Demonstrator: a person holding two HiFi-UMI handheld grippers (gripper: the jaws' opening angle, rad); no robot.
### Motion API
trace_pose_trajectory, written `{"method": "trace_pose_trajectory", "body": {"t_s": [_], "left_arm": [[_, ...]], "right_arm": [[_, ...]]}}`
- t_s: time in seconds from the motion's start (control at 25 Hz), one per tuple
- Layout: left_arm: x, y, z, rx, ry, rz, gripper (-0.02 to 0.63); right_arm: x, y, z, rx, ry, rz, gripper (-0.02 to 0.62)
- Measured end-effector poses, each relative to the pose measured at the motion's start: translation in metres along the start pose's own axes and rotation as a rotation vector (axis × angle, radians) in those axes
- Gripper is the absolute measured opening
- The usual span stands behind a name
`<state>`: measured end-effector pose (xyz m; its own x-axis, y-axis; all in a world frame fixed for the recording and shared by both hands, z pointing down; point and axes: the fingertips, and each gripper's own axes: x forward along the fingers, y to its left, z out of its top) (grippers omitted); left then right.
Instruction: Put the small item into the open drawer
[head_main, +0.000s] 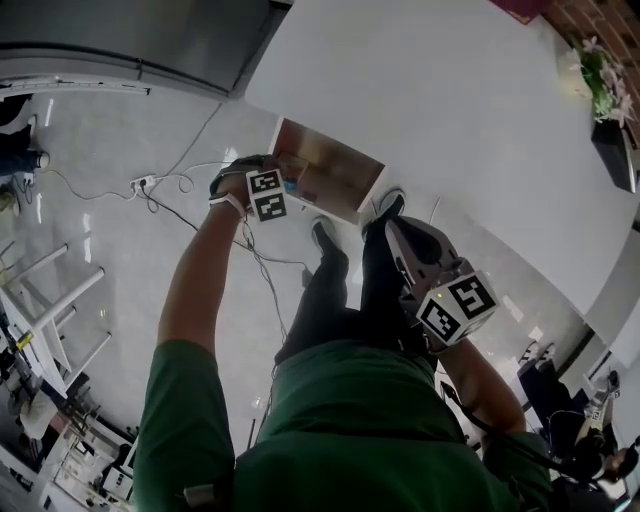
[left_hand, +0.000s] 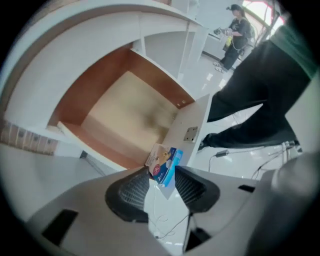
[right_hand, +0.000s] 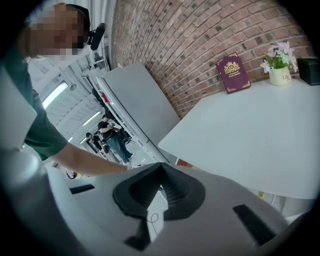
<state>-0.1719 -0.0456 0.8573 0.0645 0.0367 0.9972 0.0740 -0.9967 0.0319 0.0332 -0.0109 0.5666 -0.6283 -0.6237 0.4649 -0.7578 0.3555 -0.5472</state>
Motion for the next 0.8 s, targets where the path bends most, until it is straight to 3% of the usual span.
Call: {"method": "trace_pose_trajectory", "body": {"t_s": [0.2, 0.52, 0.64, 0.8], "left_arm": [[-0.072, 0.021, 0.008, -0.29, -0.219, 0.169, 0.143], [-0.241, 0.047, 0.012, -0.728, -0.639, 0.432, 0.109], [-0.302, 0.038, 0.02, -0.785, -0.787, 0.486, 0.094], [-0.376, 0.022, 0.034, -0.778, -0.948, 0.548, 0.085]], "right_arm": [[0.001, 0.027, 0.024, -0.063, -0.037, 0.015, 0.003], [-0.003, 0.084, 0.071, -0.177, -0.131, 0.039, 0.003], [-0.009, 0.104, 0.086, -0.213, -0.167, 0.041, 0.003], [-0.015, 0.126, 0.106, -0.262, -0.205, 0.047, 0.003]]}}
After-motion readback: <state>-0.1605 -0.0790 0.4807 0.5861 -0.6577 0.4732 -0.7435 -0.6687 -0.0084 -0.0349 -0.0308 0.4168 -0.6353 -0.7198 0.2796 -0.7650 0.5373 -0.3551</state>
